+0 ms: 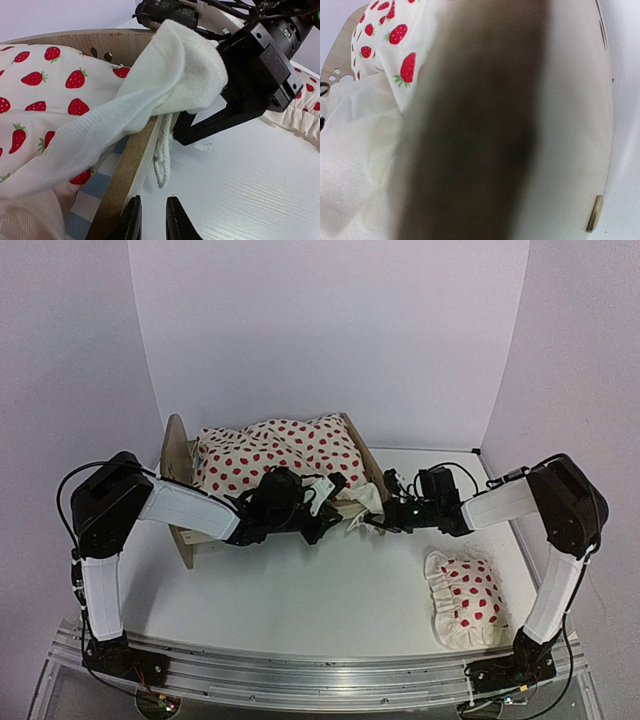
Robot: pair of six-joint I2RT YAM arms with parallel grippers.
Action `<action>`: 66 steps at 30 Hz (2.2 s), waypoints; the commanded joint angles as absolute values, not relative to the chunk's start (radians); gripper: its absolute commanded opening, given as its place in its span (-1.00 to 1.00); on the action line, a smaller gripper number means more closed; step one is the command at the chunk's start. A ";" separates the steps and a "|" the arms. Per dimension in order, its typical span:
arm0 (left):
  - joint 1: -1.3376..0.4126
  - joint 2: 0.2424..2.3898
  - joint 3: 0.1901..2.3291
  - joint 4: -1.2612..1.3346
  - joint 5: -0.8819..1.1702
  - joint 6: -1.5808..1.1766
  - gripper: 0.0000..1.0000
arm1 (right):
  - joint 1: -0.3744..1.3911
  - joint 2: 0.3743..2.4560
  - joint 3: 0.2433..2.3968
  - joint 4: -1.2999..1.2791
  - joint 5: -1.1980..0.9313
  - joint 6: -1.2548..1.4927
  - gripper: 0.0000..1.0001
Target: Set up the pet bed
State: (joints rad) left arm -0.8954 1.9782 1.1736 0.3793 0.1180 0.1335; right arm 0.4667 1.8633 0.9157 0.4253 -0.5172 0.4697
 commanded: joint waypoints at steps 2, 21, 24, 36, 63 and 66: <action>-0.898 2.090 1.232 0.476 0.036 0.158 -0.67 | 0.478 1.851 0.916 0.501 -0.546 0.428 -1.00; -0.913 2.180 1.246 0.555 0.071 0.155 -0.56 | 0.456 1.876 0.947 0.512 -0.404 0.389 -1.00; -0.913 2.166 1.257 0.514 0.080 0.138 -0.54 | 0.450 1.899 0.968 0.516 -0.381 0.388 -1.00; -0.968 2.213 1.297 0.643 -0.030 0.086 -0.25 | 0.448 1.878 0.924 0.557 -0.395 0.428 -1.00; -0.827 2.073 1.603 -0.284 0.147 0.480 0.35 | 0.441 1.905 0.956 0.541 -0.455 0.419 -1.00; -0.825 2.132 1.650 -0.370 0.173 0.482 0.24 | 0.441 1.908 0.963 0.534 -0.452 0.415 -1.00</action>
State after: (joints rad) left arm -0.8188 2.0700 1.5627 -0.2049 0.0952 0.4529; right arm 0.4435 1.9088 0.9204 0.5251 -0.4318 0.4347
